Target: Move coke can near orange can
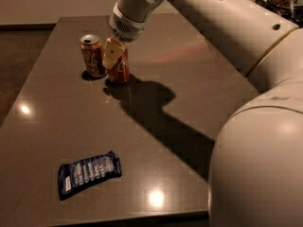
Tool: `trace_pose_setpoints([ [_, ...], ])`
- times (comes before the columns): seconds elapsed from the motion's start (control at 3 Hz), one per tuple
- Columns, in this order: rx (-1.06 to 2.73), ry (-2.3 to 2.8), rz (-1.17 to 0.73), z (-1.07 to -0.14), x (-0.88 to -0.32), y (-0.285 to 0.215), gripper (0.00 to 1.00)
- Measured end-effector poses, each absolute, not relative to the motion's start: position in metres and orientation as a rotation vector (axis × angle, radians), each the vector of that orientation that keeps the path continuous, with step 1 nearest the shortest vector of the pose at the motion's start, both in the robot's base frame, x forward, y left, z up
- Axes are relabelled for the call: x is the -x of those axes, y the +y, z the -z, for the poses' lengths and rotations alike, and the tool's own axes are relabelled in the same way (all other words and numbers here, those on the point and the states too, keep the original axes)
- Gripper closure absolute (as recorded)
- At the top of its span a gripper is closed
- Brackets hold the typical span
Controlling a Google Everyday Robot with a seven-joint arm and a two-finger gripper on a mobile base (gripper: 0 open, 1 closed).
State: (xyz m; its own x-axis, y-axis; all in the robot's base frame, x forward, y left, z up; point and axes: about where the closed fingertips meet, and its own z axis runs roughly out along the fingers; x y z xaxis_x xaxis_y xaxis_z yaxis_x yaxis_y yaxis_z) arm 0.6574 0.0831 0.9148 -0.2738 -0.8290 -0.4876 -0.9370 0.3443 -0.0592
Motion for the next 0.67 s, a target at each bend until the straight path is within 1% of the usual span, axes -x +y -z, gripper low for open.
trace_pose_setpoints([
  [0.33, 1.549, 2.179, -0.336, -0.913, -0.6573, 0.0846, 0.0],
  [0.67, 1.549, 2.179, -0.336, -0.9129, -0.6573, 0.0846, 0.0],
])
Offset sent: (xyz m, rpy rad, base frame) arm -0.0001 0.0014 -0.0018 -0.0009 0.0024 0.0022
